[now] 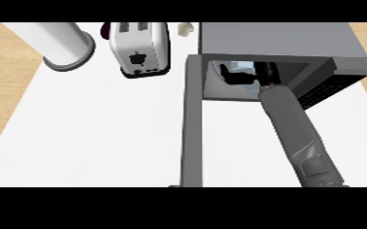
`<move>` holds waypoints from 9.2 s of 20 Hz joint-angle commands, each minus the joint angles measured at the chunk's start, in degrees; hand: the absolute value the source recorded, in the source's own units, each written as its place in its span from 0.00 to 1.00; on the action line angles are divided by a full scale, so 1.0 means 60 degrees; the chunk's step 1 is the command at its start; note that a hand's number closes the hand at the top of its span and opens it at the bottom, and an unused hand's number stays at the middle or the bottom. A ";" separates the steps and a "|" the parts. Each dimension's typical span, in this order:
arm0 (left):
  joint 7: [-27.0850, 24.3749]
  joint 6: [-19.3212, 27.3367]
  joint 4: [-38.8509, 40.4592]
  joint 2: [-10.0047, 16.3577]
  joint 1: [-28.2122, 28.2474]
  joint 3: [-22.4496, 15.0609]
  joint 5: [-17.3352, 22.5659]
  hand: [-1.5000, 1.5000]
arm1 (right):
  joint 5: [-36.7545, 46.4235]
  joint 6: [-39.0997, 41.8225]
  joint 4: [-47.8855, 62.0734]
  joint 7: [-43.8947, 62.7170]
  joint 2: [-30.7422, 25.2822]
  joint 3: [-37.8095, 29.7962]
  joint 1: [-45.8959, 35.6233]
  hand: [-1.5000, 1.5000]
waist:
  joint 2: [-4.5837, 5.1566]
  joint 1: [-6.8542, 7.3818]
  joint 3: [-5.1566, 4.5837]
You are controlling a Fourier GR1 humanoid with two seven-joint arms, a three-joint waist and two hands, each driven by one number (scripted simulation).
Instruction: Pick up the milk, place it into the microwave and close the microwave
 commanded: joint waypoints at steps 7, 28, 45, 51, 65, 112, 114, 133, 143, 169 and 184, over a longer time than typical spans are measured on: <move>0.0337 0.0022 0.0599 0.0414 -0.1092 -0.0186 -0.0300 0.00 | 0.0135 -0.2597 0.2592 0.0510 -0.0509 -0.1103 -0.1678 1.00 | 0.0279 0.0457 0.0015; 0.0285 -0.0173 0.1075 0.0427 -0.2297 -0.0837 -0.1534 0.00 | -0.0165 -0.1803 0.4103 -0.0921 -0.0963 -0.1741 -0.2301 0.00 | 0.0329 0.0611 0.0028; 0.0731 -0.0305 -0.0188 -0.0439 -0.1924 -0.2032 -0.2213 0.00 | -0.1303 0.0487 0.3662 -0.3000 -0.0246 -0.2300 -0.0762 0.00 | -0.0064 -0.0168 -0.0005; 0.0892 0.0560 -0.0567 -0.0446 -0.1720 -0.3692 -0.3228 0.00 | -0.1613 0.1259 0.2526 -0.2695 0.0174 -0.1988 -0.0169 0.00 | -0.0191 -0.0429 -0.0021; 0.2256 0.0965 -0.0194 -0.0429 -0.3276 -0.5707 -0.4998 1.00 | -0.2465 0.3178 -0.1685 -0.2967 0.0847 -0.0407 0.4670 0.00 | -0.0232 -0.0735 -0.0029; 0.0067 1.0425 1.0028 -0.0445 -1.2270 -1.4060 -0.2870 1.00 | -0.6411 0.6997 -1.3286 -0.0504 -0.1318 -0.0755 1.1572 0.00 | 0.0199 -0.2040 -0.0112; -0.0389 1.0717 0.9744 -0.0445 -1.2429 -1.3830 -0.2452 1.00 | -0.6469 0.6969 -1.3433 -0.0305 -0.1332 -0.0633 1.1351 0.00 | 0.0259 -0.2076 -0.0141; -0.0950 1.1286 1.1622 -0.0448 -1.5252 -1.2391 0.0766 1.00 | -0.7721 0.7410 -1.3991 0.0883 -0.2335 -0.1055 1.0897 0.00 | 0.0546 -0.3045 -0.0084; -0.1873 1.0980 1.2277 -0.0448 -1.5888 -1.2074 0.1874 1.00 | -0.8279 0.7399 -1.3813 0.1404 -0.2915 -0.1373 1.0160 0.00 | 0.0768 -0.3197 -0.0075; -0.3207 1.0926 1.2949 -0.0448 -1.6364 -1.2390 0.3162 1.00 | -0.9149 0.7442 -1.2673 0.1924 -0.4344 -0.2598 0.8839 0.00 | 0.0853 -0.3401 -0.0008; -0.3671 1.0959 1.3151 -0.0448 -1.6519 -1.2666 0.3727 1.00 | -0.9344 0.7787 -1.1695 0.1990 -0.5346 -0.3174 0.8163 0.00 | 0.0868 -0.3337 0.0001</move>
